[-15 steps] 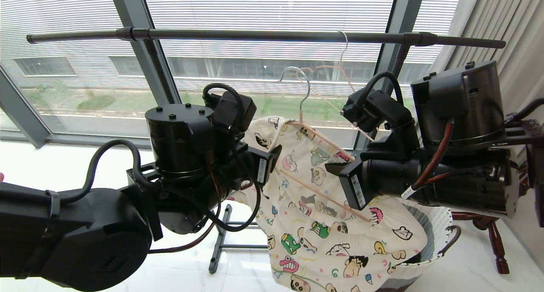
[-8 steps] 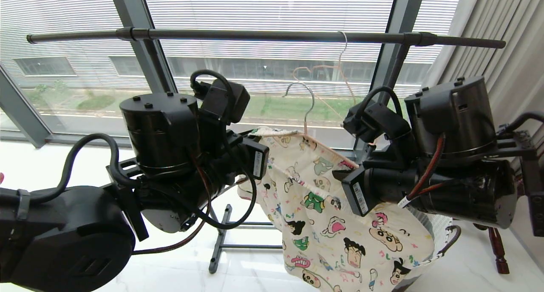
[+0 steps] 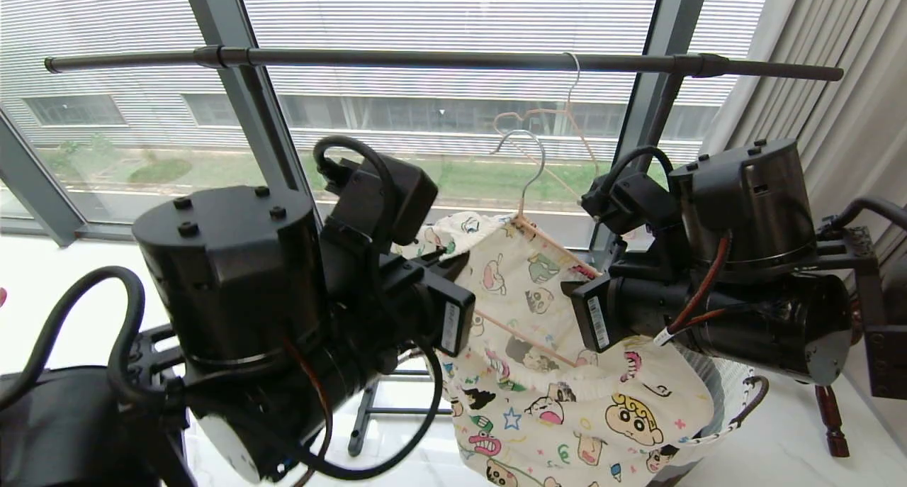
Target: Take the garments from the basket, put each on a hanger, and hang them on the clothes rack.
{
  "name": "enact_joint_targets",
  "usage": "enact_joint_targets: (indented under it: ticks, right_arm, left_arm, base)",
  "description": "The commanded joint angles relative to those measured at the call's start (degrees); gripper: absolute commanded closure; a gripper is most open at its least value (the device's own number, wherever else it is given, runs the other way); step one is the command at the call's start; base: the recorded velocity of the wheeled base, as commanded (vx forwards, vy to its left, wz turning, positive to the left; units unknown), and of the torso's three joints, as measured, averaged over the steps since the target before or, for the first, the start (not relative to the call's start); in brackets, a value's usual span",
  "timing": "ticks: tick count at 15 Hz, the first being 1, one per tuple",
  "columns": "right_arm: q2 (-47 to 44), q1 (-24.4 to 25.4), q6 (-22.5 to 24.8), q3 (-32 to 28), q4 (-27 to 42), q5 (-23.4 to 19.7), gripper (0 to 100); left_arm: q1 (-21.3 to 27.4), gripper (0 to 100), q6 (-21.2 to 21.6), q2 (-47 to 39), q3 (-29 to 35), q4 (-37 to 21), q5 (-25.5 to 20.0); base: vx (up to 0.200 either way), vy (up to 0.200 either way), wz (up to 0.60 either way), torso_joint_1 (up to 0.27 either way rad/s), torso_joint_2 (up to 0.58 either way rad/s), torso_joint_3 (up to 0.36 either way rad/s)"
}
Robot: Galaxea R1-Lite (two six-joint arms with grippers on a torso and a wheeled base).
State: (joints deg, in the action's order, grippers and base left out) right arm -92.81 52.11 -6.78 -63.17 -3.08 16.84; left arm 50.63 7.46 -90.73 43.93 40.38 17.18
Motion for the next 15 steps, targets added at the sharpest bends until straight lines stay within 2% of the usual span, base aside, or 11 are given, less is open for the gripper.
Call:
enact_joint_targets:
  ticks: [1, 3, 7, 8, 10, 11, 15]
  right_arm:
    - [-0.27, 0.09, -0.08, -1.25, 0.01, 0.04, 100]
    - [-0.27, 0.09, 0.01, -1.87, 0.01, 0.13, 100]
    - [-0.18, -0.17, -0.08, -1.96, 0.01, 0.13, 100]
    - [-0.18, -0.17, -0.08, -1.96, 0.01, 0.13, 100]
    - [-0.18, -0.52, -0.08, -1.87, 0.01, 0.13, 100]
    - [-0.18, -1.05, -0.08, -1.78, 0.1, 0.22, 100]
    - [-0.44, -1.23, 0.01, -2.22, -0.52, 0.22, 100]
  left_arm:
    - [5.1, 100, -1.04, -1.64, -1.48, -0.12, -0.04]
    - [5.01, 100, -1.04, -3.13, -1.31, -0.03, 0.4]
    - [1.32, 100, -0.87, -1.81, -1.22, 0.14, 3.3]
    - [0.96, 0, -0.87, -0.67, -1.4, 0.14, 3.3]
    - [-0.35, 0, -0.87, 0.38, -2.01, 0.14, 3.39]
    - [-3.17, 0, -0.52, 1.17, -3.77, 0.14, 3.57]
    - [-15.3, 0, 6.95, 5.39, -11.24, 0.14, 3.74]
  base:
    - [0.0, 0.0, 0.0, 0.0, 0.0, 0.0]
    - [0.0, 0.0, 0.0, 0.0, 0.0, 0.0]
    - [0.0, 0.0, 0.0, 0.0, 0.0, 0.0]
    - [0.0, 0.0, 0.0, 0.0, 0.0, 0.0]
    - [0.0, 0.0, 0.0, 0.0, 0.0, 0.0]
    - [0.0, 0.0, 0.0, 0.0, 0.0, 0.0]
    - [0.0, 0.0, 0.0, 0.0, 0.0, 0.0]
